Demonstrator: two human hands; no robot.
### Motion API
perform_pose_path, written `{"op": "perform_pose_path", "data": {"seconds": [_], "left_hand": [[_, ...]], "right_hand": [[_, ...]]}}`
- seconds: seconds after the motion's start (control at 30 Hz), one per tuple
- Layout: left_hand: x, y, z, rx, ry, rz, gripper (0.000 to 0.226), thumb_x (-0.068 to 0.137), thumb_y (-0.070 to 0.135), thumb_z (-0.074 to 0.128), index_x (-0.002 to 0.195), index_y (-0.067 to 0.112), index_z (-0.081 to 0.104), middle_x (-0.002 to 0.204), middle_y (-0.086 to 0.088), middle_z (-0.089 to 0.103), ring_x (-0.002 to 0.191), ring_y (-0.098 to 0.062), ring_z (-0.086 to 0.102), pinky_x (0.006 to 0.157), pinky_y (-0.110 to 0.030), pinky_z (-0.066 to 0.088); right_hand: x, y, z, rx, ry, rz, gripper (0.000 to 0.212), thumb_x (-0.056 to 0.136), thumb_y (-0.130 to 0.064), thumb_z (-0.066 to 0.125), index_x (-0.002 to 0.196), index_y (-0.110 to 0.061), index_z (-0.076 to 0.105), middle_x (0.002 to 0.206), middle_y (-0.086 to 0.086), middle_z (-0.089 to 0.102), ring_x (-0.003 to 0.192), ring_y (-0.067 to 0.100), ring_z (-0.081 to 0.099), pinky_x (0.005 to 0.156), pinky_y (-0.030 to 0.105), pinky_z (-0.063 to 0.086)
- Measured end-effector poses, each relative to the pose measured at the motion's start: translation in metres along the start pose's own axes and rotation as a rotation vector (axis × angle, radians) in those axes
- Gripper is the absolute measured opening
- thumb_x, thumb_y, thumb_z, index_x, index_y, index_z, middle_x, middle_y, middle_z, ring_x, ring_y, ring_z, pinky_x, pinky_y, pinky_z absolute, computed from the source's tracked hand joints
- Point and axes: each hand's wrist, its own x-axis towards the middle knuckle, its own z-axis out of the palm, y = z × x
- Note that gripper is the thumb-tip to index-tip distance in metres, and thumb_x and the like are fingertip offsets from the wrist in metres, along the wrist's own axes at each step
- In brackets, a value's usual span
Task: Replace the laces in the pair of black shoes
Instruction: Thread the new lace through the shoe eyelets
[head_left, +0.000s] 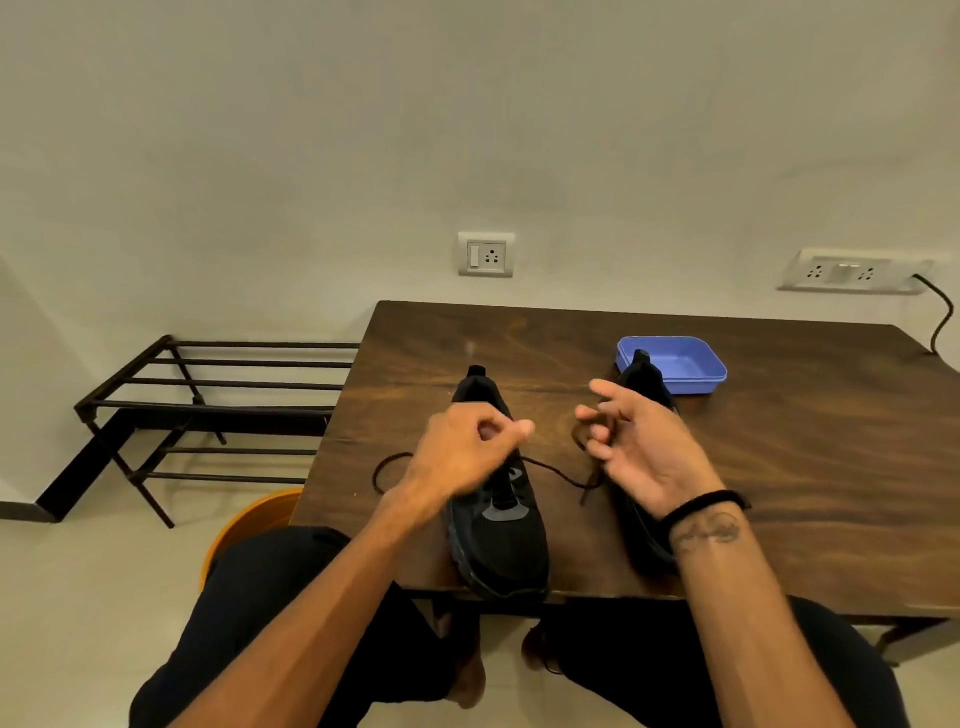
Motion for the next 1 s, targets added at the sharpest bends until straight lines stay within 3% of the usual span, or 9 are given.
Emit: {"op": "perform_pose_path", "data": {"seconds": [0.1,0.17,0.33,0.5,0.6,0.7,0.8,0.93,1.0], "left_hand": [[-0.019,0.025,0.028,-0.490,-0.368,-0.208,0.039,0.104,0.055,0.048,0.106,0.025,0.073,0.105,-0.004,0.077,0.093,-0.012,0.071,0.086,-0.033,0.057],[-0.023,0.027,0.040,-0.625,-0.487,-0.246,0.039,0.108,0.047,0.043,0.113,0.019,0.070,0.101,-0.007,0.077,0.091,-0.014,0.072,0.084,-0.032,0.056],[-0.011,0.026,0.023,-0.435,-0.214,-0.152,0.022,0.104,0.015,0.060,0.120,0.009,0.073,0.087,-0.002,0.077,0.065,-0.002,0.062,0.067,-0.020,0.054],[0.000,0.028,-0.012,-0.097,0.185,0.082,0.006,0.092,0.022,0.076,0.091,0.027,0.080,0.080,0.013,0.076,0.076,0.005,0.071,0.073,-0.015,0.058],[0.020,0.029,-0.031,-0.158,0.146,0.102,0.006,0.094,0.020,0.074,0.098,0.020,0.079,0.084,0.008,0.078,0.076,0.000,0.074,0.068,-0.013,0.057],[0.038,0.026,-0.040,-0.112,-0.044,0.123,0.018,0.102,0.013,0.062,0.114,0.014,0.075,0.094,0.003,0.080,0.084,-0.003,0.075,0.080,-0.019,0.061],[0.042,0.020,-0.037,-0.038,-0.218,0.159,0.025,0.105,0.007,0.053,0.120,0.016,0.070,0.096,0.001,0.080,0.083,-0.008,0.077,0.081,-0.028,0.063],[0.042,0.020,-0.036,-0.088,-0.149,0.186,0.029,0.101,0.006,0.057,0.125,0.021,0.063,0.079,0.002,0.077,0.074,-0.009,0.076,0.069,-0.028,0.062],[0.039,0.023,-0.037,-0.101,-0.132,0.187,0.036,0.101,0.008,0.058,0.133,0.023,0.059,0.076,0.004,0.076,0.073,-0.009,0.076,0.065,-0.023,0.059]], "right_hand": [[-0.002,0.011,0.018,0.312,-0.065,0.061,0.052,0.088,0.013,0.029,0.130,-0.004,0.055,0.096,0.014,0.055,0.061,0.013,0.044,0.054,0.024,0.035],[-0.001,0.016,0.022,0.368,-0.007,0.069,0.057,0.087,0.016,0.024,0.131,-0.003,0.054,0.096,0.014,0.055,0.063,0.014,0.042,0.058,0.024,0.034],[0.005,0.011,0.007,0.215,0.164,-0.041,0.058,0.088,0.021,0.024,0.129,-0.002,0.056,0.098,0.014,0.060,0.068,0.014,0.051,0.059,0.025,0.042],[-0.002,0.003,-0.003,-0.610,0.156,-0.310,0.040,0.093,0.018,0.040,0.099,-0.009,0.070,0.099,0.018,0.070,0.076,0.017,0.061,0.071,0.030,0.055],[0.004,-0.014,0.000,-0.988,0.079,-0.278,0.032,0.095,0.007,0.051,0.102,-0.018,0.071,0.100,0.009,0.072,0.088,0.018,0.067,0.091,0.039,0.059],[0.010,-0.016,0.011,-1.413,0.016,-0.220,0.035,0.096,-0.019,0.068,0.130,-0.024,0.065,0.123,0.000,0.064,0.114,0.021,0.062,0.104,0.042,0.051],[0.012,-0.004,0.021,-1.374,0.042,-0.504,0.041,0.089,-0.039,0.079,0.127,-0.026,0.069,0.126,-0.003,0.064,0.116,0.014,0.060,0.103,0.039,0.051],[0.011,0.004,0.034,-1.073,-0.104,-0.587,0.006,0.091,-0.028,0.079,0.096,-0.027,0.079,0.085,-0.010,0.077,0.083,0.003,0.072,0.084,0.034,0.061],[0.009,0.006,0.038,-1.015,-0.097,-0.606,0.004,0.092,-0.024,0.078,0.093,-0.027,0.079,0.082,-0.010,0.076,0.081,0.005,0.072,0.081,0.032,0.061]]}}
